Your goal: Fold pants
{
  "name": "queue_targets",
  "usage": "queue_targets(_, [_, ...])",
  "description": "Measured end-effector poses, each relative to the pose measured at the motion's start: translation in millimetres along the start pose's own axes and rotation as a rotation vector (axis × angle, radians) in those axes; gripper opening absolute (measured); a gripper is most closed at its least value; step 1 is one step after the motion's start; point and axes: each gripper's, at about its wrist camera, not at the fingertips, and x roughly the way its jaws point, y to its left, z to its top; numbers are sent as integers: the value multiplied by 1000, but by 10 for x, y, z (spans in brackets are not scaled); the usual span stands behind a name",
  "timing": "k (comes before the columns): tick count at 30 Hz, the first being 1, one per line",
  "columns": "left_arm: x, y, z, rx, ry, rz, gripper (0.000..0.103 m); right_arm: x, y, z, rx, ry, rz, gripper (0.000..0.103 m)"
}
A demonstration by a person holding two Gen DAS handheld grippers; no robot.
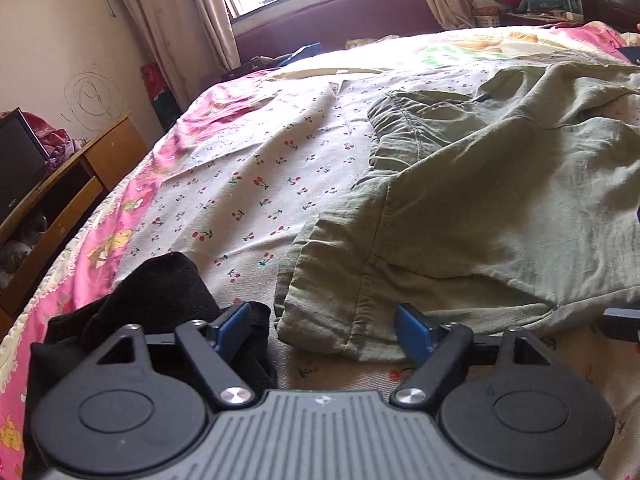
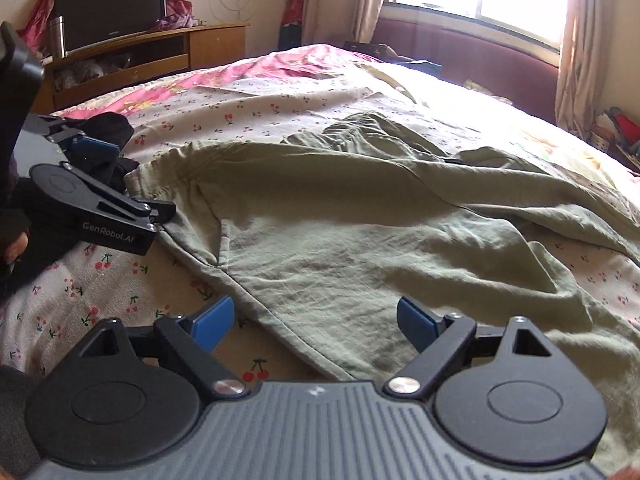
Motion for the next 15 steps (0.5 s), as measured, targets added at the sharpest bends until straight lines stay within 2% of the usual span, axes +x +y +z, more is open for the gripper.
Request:
queue_targets(1, [36,35,19,-6,16,-50,74,65,38,20,-16,6,8,86])
queue_targets(2, [73,54,25,-16,30,-73,72,133,74,40,-28,16,15,85])
queue_targets(4, [99,98,6,-16,34,-110,71,282,161,84,-56,53,16,75])
queue_targets(5, [78,135,-6,-13,32,-121,67,333,207,102,-70,65,16,73])
queue_targets(8, [13,288,-27,-20,44,-170,55,379,253,168,-89,82,24,51])
queue_targets(10, [-16,403,-27,-53,56,-215,49,376,270,216,-79,95,43,24])
queue_targets(12, [-34,486,-23,-88,59,-248,43,378,315,262,-75,104,38,17])
queue_targets(15, [-132,516,-61,-80,53,-261,41,333,376,290,-72,105,39,12])
